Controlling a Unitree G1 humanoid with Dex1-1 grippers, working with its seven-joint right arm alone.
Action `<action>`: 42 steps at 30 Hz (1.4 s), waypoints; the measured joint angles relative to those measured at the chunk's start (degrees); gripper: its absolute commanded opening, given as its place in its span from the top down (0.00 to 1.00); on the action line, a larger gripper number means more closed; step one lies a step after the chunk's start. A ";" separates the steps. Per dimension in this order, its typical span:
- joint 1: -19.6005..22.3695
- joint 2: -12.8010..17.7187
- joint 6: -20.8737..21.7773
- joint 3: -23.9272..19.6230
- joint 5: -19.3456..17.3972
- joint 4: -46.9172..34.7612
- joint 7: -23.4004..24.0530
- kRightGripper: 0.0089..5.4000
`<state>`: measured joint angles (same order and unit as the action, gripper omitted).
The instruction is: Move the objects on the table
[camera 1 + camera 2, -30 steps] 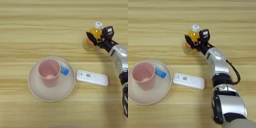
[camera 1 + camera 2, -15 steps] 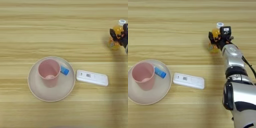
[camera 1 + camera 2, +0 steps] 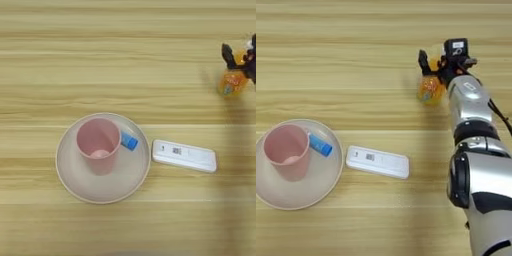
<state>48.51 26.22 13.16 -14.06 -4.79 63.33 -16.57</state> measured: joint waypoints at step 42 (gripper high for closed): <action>-14.34 -6.21 -9.14 4.62 -10.22 -51.26 -10.35 0.00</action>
<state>34.18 20.01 4.02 -9.45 -15.01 12.06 -26.92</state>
